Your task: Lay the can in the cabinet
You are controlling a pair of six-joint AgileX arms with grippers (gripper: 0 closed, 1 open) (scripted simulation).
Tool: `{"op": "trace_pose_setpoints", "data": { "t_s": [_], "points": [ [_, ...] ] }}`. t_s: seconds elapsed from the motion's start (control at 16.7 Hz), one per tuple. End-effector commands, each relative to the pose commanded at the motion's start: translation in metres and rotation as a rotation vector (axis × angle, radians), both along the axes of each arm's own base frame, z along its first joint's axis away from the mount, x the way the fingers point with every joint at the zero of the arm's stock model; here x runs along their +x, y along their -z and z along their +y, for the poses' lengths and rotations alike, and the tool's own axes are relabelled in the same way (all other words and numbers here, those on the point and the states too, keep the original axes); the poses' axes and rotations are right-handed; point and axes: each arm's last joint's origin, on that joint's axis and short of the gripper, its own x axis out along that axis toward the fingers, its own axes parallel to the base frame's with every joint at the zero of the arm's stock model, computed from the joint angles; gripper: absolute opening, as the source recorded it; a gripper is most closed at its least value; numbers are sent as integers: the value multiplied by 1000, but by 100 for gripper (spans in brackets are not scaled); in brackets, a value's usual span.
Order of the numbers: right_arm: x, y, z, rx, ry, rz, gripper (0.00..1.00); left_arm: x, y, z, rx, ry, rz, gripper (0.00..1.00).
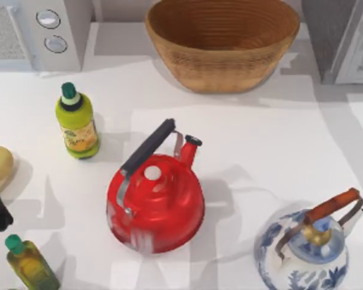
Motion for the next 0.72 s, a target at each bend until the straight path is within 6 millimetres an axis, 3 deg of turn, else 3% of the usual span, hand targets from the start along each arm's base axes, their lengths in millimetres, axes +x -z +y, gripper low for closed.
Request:
{"op": "trace_pose_setpoints", "data": {
  "t_s": [0.48,0.72],
  "points": [
    [83,-30,3,3,1,-25,0,0,0,0,0,0,0,100],
    [118,-26,-1,3,2,-28,0,0,0,0,0,0,0,100]
  ]
}}
